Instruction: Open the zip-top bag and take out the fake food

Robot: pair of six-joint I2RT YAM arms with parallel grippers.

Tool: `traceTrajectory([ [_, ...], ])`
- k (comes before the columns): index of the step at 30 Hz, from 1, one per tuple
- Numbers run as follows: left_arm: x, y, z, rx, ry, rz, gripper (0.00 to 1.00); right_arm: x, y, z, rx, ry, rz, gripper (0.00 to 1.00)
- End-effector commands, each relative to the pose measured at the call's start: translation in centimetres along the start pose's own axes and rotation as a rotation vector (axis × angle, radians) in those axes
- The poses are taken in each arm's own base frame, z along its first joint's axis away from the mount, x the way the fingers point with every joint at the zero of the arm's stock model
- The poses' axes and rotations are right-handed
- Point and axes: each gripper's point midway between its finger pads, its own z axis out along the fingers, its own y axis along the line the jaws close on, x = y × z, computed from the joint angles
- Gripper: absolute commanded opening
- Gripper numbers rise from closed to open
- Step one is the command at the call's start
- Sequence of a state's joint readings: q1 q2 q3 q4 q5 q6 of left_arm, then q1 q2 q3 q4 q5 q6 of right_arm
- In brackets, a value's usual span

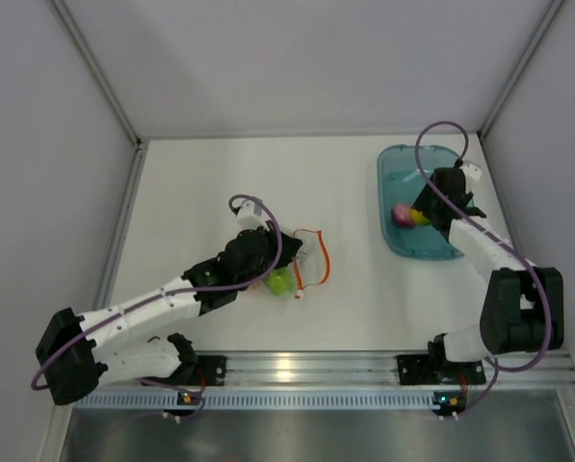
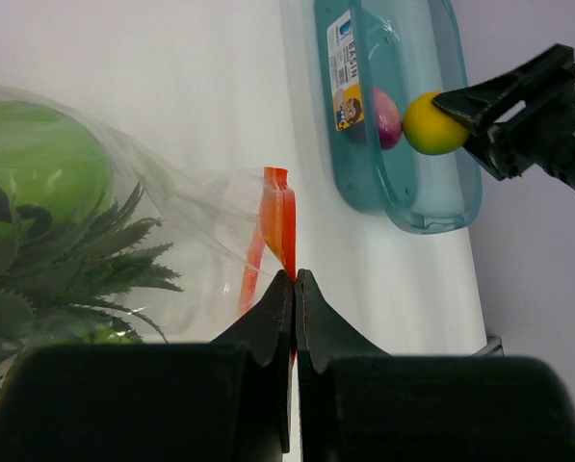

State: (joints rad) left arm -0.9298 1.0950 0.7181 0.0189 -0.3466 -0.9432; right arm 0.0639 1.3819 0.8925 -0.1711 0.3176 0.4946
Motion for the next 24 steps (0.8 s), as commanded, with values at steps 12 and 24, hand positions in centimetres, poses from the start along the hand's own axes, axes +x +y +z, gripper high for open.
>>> traceTrajectory([
  [12,-2.6,-4.6,-0.6,0.119,-0.019,0.031,0.00,-2.3,6.3,-3.6,-0.398,0.026,-0.025,0.99],
  [24,-3.8,-5.9,-1.1,0.142,-0.044,-0.029,0.00,6.9,18.3,-20.5,-1.088,0.121,0.028,0.63],
])
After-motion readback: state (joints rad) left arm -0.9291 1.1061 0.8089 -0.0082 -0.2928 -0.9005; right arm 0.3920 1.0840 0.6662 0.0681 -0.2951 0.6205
